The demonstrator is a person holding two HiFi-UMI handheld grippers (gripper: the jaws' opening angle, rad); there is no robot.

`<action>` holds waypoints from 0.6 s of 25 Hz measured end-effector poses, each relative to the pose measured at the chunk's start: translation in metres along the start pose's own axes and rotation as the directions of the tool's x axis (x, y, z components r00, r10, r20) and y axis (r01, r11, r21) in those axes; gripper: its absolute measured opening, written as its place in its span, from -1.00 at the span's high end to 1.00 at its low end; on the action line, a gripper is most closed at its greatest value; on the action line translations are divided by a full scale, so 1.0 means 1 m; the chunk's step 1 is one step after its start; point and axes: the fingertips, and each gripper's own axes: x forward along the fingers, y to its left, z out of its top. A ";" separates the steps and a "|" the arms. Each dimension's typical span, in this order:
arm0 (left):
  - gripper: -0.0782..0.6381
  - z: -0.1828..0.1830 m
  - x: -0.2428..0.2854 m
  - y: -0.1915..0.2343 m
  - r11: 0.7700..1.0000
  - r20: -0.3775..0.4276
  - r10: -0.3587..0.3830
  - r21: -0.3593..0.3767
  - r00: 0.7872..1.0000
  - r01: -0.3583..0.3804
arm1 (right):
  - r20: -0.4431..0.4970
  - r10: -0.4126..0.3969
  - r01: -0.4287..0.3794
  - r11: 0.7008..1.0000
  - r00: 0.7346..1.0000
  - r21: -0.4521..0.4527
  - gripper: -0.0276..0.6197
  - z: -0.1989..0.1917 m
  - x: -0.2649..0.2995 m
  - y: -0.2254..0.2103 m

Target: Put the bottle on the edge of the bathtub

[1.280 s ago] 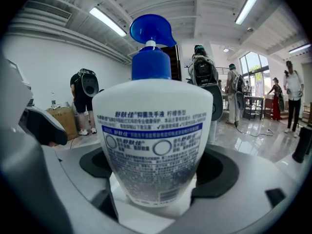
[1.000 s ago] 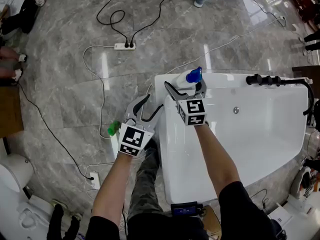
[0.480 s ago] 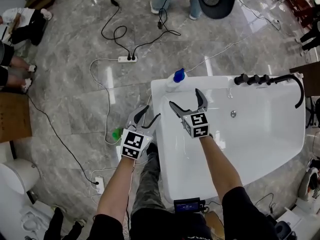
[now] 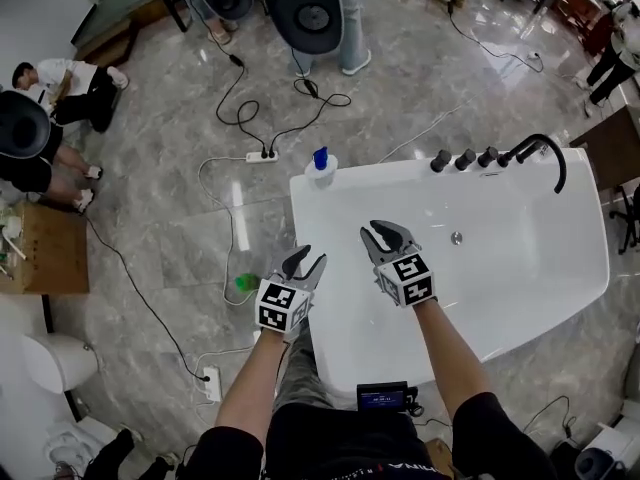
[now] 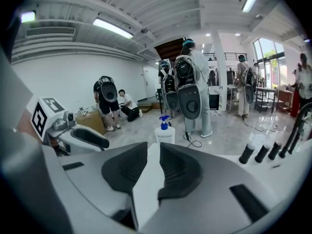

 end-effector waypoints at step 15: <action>0.76 -0.085 -0.087 -0.275 0.988 -0.063 0.012 -0.155 0.998 -0.022 | -0.029 0.117 -0.117 0.993 0.993 0.003 0.85 -0.092 -0.293 -0.009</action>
